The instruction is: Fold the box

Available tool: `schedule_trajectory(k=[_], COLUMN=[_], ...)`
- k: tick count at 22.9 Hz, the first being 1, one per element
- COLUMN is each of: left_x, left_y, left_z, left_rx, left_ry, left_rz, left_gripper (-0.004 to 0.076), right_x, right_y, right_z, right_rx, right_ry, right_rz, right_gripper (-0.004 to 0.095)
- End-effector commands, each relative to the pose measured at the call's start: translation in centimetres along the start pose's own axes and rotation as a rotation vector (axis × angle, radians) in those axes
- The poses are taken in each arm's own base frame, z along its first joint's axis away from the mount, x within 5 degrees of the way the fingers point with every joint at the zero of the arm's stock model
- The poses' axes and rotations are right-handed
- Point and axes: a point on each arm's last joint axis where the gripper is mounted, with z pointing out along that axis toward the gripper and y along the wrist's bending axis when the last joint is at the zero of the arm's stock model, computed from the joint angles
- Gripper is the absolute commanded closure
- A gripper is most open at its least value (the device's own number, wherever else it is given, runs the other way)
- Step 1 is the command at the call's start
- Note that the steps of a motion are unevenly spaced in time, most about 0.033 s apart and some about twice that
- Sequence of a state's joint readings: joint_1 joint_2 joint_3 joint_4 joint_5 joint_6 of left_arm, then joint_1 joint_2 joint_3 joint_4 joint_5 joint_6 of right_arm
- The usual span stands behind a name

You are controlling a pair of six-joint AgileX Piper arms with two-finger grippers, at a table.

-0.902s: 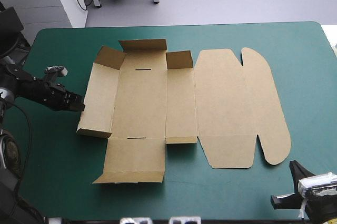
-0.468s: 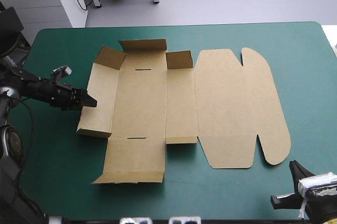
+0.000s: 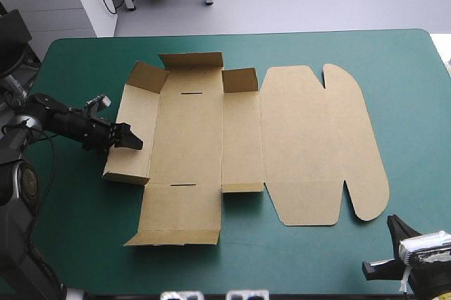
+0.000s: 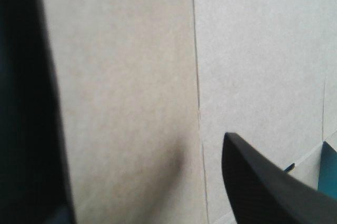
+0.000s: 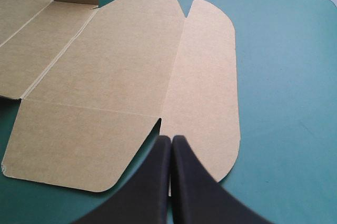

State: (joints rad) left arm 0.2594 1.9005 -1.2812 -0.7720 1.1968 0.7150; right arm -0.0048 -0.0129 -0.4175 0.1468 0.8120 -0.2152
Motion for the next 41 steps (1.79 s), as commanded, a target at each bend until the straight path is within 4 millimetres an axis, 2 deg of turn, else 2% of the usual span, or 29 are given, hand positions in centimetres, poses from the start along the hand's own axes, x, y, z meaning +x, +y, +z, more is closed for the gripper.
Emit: schedule_trajectory(k=[1,4,6,7,10,11,14,18,24,28,30,33,37,41], left_x=[0.0,-0.1,-0.1,-0.1,-0.1,-0.2,-0.7,-2.6,-5.4,-5.8,-5.6,-3.8,-1.2,0.5], left_y=[-2.9,-3.7,-4.1,-4.2,-4.3,-4.3,-5.3,-8.2,-15.1,-19.1,-21.1,-25.2,-30.2,-32.6], left_z=[-0.8,-0.2,0.2,0.3,0.3,0.2,0.3,-0.7,-3.8,-5.6,-6.1,-6.1,-5.7,-4.2], left_rx=[0.089,0.096,0.099,0.101,0.103,0.1,0.087,-0.022,-0.325,-0.507,-0.596,-0.725,-0.757,-0.788], left_ry=[0.018,0.037,0.046,0.049,0.049,0.047,0.051,0.053,0.022,-0.007,-0.013,-0.015,-0.085,-0.104], left_rz=[0.037,0.059,0.07,0.073,0.073,0.077,0.118,0.312,0.711,0.894,0.977,1.147,1.331,1.462], left_gripper=[0.0304,0.0365,0.0472,0.0561,0.0718,0.0732,0.0732,0.0732,0.0732,0.0732,0.0732,0.0732,0.0732,0.0732], right_x=[-1.3,-1.3,-1.3,-1.3,-1.3,-1.3,-1.3,-1.3,-1.3,-1.3,-1.3,-1.3,-1.3,-1.3], right_y=[-0.1,-0.1,-0.1,-0.1,-0.1,-0.1,-0.1,-0.1,-0.1,-0.1,-0.1,-0.1,-0.1,-0.1], right_z=[-0.6,-0.6,-0.6,-0.6,-0.6,-0.6,-0.6,-0.6,-0.6,-0.6,-0.6,-0.6,-0.6,-0.6], right_rx=[0.015,0.015,0.015,0.015,0.015,0.015,0.015,0.015,0.015,0.015,0.015,0.015,0.015,0.015], right_ry=[-0.104,-0.104,-0.104,-0.104,-0.104,-0.104,-0.104,-0.104,-0.104,-0.104,-0.104,-0.104,-0.104,-0.104], right_rz=[-0.001,-0.001,-0.001,-0.001,-0.001,-0.001,-0.001,-0.001,-0.001,-0.001,-0.001,-0.001,-0.001,-0.001], right_gripper=[0.0922,0.0922,0.0922,0.0922,0.0922,0.0922,0.0922,0.0922,0.0922,0.0922,0.0922,0.0922,0.0922,0.0922])
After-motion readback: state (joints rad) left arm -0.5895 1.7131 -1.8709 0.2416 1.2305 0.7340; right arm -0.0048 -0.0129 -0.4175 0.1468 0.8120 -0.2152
